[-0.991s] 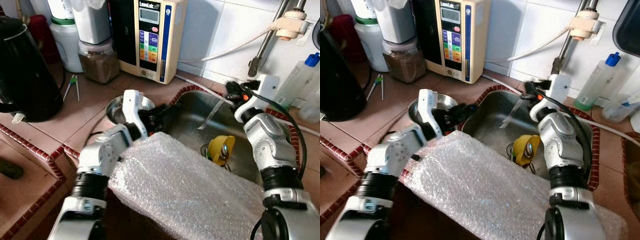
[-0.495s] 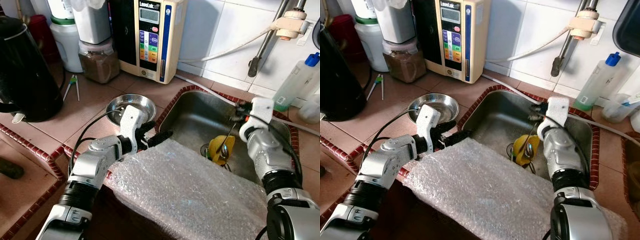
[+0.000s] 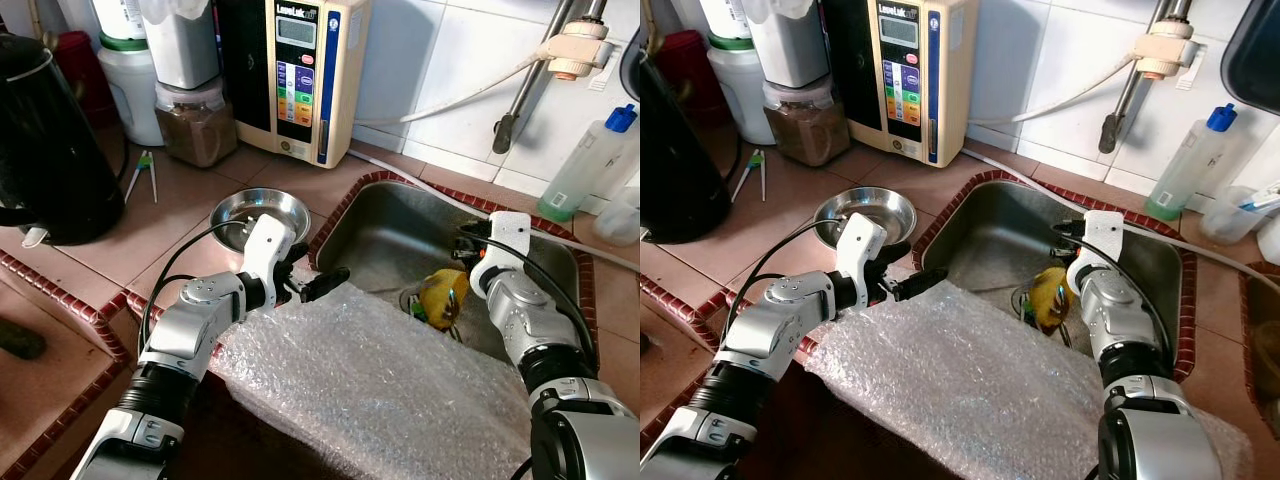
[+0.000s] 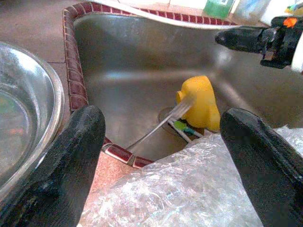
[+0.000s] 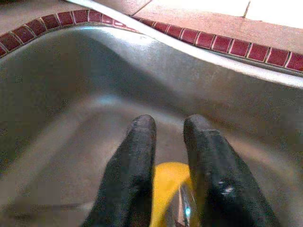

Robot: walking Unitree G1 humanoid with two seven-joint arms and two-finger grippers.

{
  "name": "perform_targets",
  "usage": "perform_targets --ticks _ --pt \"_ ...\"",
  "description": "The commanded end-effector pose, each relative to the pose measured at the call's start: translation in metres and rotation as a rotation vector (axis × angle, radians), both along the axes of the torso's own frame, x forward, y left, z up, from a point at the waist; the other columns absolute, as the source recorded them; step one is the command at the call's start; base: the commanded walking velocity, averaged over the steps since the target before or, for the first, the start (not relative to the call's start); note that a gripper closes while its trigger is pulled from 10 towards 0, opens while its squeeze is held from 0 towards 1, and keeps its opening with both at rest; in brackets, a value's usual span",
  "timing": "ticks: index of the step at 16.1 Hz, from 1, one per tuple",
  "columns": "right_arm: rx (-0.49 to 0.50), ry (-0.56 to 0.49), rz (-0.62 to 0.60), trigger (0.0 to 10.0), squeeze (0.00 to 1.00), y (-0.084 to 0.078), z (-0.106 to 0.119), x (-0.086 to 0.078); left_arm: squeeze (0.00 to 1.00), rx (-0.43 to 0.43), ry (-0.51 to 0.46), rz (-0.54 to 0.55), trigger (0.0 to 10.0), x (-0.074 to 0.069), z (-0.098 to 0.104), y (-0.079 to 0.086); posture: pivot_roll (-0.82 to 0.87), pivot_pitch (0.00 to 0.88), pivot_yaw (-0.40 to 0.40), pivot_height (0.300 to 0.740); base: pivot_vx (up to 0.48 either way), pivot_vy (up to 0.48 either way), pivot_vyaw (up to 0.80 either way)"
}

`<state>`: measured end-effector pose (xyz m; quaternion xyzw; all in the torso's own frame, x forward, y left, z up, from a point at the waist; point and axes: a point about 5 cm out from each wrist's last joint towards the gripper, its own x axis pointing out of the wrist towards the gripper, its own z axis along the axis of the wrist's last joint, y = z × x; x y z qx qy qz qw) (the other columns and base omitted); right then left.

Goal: Kitchen organization

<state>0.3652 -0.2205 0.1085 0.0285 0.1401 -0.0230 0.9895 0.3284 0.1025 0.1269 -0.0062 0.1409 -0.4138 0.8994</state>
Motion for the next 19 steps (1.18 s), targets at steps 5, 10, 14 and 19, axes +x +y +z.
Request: perform_targets --ticks 5,10,14,19 --pt "-0.007 -0.025 0.021 10.0 1.00 0.002 0.006 0.003 1.00 0.006 -0.044 0.049 10.0 0.008 0.007 0.002 -0.03 0.000 -0.032 0.740 0.000 0.000 0.00" --pt "0.085 -0.144 0.197 10.0 1.00 0.034 0.017 0.001 1.00 -0.034 -0.193 0.414 10.0 0.038 0.033 0.032 -0.04 0.000 -0.029 0.740 0.000 0.000 0.00" --pt "0.073 -0.145 0.240 10.0 1.00 0.041 0.013 -0.006 1.00 -0.034 -0.195 0.596 10.0 0.048 0.033 0.054 -0.04 0.000 -0.027 0.740 0.000 0.000 0.00" --pt "0.088 -0.183 0.354 10.0 1.00 0.057 0.018 -0.015 1.00 0.049 -0.106 0.832 10.0 0.052 0.018 0.090 -0.04 0.000 -0.019 0.740 0.000 0.000 0.00"
